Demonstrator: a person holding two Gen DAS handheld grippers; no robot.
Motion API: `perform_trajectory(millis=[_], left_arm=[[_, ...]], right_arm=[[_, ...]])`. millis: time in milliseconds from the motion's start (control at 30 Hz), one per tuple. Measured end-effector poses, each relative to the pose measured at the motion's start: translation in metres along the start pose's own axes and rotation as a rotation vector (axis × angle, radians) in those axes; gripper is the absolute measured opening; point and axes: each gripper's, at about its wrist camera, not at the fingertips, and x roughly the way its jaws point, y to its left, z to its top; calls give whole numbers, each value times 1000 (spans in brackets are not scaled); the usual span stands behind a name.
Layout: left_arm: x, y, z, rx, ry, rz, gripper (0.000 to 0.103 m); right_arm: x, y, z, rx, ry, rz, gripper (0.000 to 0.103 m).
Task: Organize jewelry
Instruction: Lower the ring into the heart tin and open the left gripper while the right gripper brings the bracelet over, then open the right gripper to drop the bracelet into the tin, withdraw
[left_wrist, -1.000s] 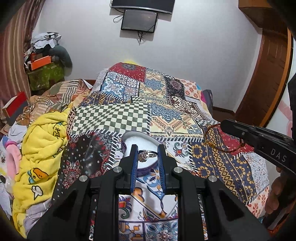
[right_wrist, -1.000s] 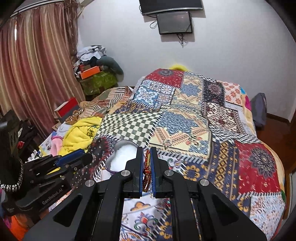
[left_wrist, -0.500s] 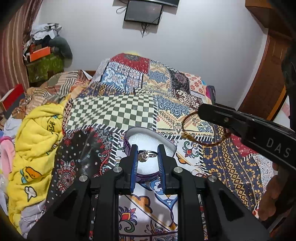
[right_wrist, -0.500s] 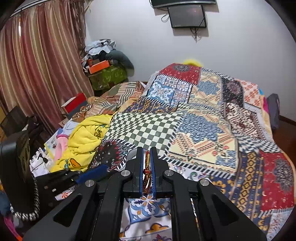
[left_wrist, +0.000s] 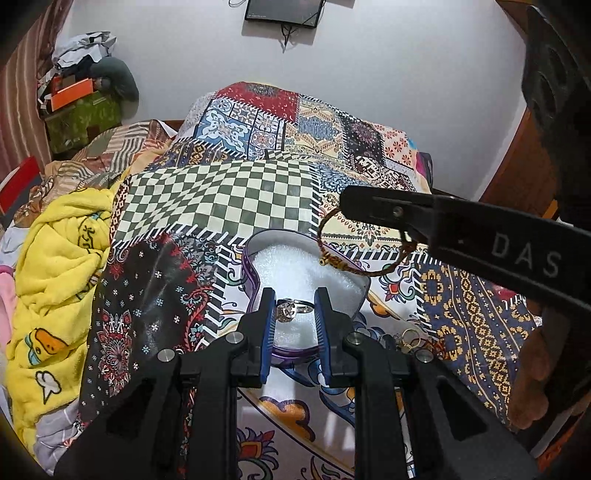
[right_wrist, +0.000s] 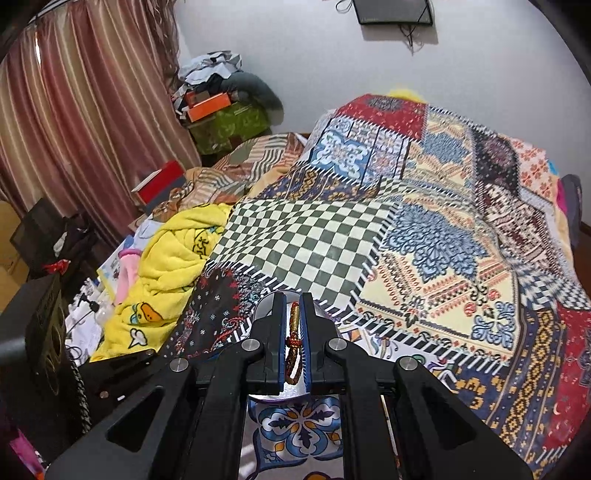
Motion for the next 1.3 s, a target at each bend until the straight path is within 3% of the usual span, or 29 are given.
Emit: perform_trajectory(millis=[367,433,500,533,667,833,1300], left_arm=[[0,-1,1,8,-2,2,20],[-2,-2,1,15,-1,6,20],[-4,-2,2,17,-1,9,20],[-5,-2,2,18,-1,10,20],[-13,0,3,7,-7,17,21],[-30,3,8,-6,-47,32,37],[-74,-17,7,60,-101,45,45]], right_arm=[[14,-1,-3,4,74,37,7],[15,-2,-3,16,90,50,18],[13,-1,-2,18,84,41,37],[8,-1,-2,13,66,32,39],[-6,-1,1,9,32,20,39],[-29,-3,2,6,-13,-15,39],[-77,-12,-32,9,-35,-145,39]])
